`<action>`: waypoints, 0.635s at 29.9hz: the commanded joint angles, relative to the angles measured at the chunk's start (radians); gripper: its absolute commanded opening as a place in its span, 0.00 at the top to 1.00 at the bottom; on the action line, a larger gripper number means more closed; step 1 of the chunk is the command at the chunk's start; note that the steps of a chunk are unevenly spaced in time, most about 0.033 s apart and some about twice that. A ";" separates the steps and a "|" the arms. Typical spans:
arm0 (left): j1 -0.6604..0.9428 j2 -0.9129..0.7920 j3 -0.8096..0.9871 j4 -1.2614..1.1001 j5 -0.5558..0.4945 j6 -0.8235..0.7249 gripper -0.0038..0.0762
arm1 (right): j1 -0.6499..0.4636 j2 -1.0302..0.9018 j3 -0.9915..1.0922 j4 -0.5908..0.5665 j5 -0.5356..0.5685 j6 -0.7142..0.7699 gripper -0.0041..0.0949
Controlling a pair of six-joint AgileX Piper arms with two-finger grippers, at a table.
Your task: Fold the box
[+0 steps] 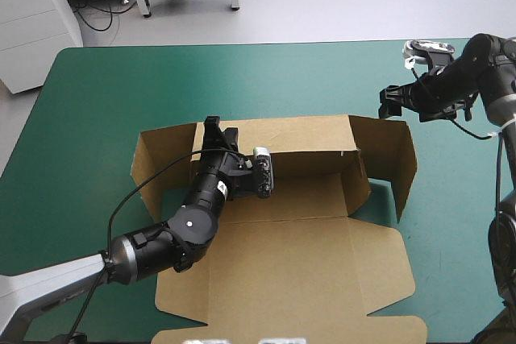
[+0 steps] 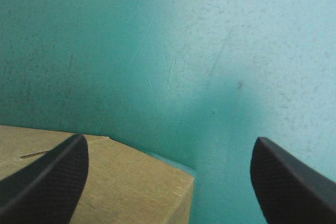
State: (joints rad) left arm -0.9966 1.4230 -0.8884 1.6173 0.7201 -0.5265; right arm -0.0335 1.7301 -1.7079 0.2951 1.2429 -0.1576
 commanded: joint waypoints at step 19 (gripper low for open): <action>-0.003 -0.030 -0.025 0.026 0.051 -0.008 0.99 | -0.006 -0.259 0.256 0.074 0.004 -0.116 0.17</action>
State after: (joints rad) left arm -0.9966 1.4230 -0.8884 1.6173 0.7201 -0.5265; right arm -0.0335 1.5396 -1.4729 0.3158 1.2396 -0.2262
